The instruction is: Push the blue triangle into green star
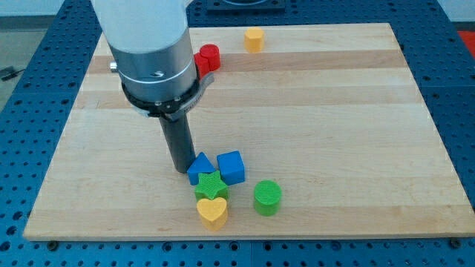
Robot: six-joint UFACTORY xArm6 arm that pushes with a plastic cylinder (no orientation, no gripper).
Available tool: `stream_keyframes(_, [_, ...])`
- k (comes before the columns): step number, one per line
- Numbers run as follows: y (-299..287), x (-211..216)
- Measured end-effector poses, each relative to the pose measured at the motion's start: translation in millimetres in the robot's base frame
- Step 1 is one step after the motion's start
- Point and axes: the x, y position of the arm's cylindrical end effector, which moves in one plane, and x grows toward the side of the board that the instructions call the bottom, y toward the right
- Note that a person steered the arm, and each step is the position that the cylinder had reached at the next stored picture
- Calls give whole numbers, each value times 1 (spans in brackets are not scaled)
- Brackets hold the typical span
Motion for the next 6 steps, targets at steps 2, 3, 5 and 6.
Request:
stream_keyframes(2, [35,-54])
stream_keyframes(3, [65,-137])
stream_keyframes(5, [73,-260])
stream_keyframes(6, [42,-271])
